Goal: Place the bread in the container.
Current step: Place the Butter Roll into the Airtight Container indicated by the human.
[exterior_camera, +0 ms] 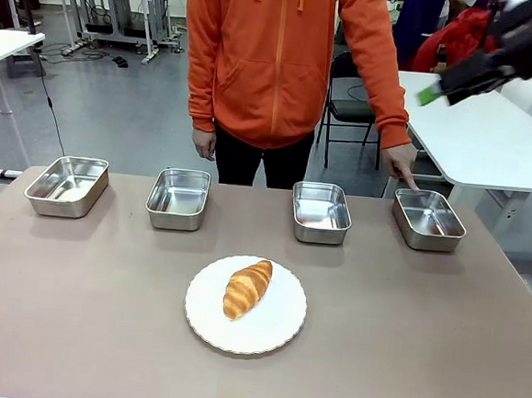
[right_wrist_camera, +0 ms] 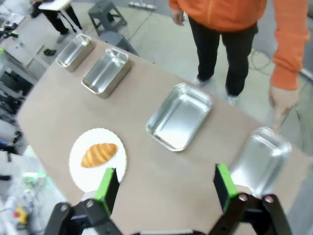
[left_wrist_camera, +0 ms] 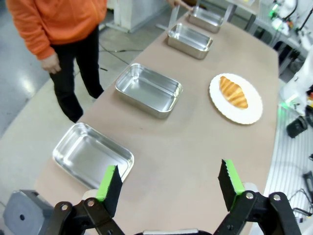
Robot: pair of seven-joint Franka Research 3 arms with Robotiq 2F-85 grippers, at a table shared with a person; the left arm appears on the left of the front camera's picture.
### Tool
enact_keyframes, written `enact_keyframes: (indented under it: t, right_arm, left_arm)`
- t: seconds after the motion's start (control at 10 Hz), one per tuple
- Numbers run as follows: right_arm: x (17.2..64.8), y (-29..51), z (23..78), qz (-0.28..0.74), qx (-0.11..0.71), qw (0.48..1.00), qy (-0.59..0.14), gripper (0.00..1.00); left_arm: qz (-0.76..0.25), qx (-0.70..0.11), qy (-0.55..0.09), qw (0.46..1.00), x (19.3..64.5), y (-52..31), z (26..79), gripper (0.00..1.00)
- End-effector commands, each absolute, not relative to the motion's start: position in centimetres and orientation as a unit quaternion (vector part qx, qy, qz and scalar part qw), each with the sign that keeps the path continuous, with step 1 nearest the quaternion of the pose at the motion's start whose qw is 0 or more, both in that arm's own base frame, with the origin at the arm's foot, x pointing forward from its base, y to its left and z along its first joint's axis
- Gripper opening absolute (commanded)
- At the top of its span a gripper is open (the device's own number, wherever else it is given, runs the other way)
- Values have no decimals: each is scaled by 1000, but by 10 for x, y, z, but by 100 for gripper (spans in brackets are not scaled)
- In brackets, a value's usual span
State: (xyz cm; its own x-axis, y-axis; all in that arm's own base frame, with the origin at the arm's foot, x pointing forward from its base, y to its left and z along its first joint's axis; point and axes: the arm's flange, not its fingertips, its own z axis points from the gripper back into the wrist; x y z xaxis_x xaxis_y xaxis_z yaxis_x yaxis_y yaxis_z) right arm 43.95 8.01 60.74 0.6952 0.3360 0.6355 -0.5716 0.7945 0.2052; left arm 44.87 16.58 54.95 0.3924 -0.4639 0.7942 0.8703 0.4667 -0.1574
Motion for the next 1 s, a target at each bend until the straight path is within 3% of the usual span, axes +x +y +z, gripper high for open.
enact_keyframes:
  t: [0.0,0.1,0.5,0.7,0.8,0.9]
  right_arm:
    - [415,148,593,232,191,922,-245,100]
    - [403,185,576,214,191,933,-215,100]
    - [364,311,472,27,43,980,-190,100]
    - [364,342,453,9,67,988,-142,100]
    - [365,335,470,24,136,981,-138,100]
    - [345,318,439,40,57,982,-173,100]
  left_arm:
    - [-423,-288,-350,785,449,165,552,100]
    - [-423,-288,-350,785,449,165,552,100]
    - [-423,-288,-350,785,449,165,552,100]
    - [-423,-288,-350,785,449,165,552,100]
    - [-423,-288,-350,785,449,165,552,100]
    - [-423,-288,-350,785,449,165,552,100]
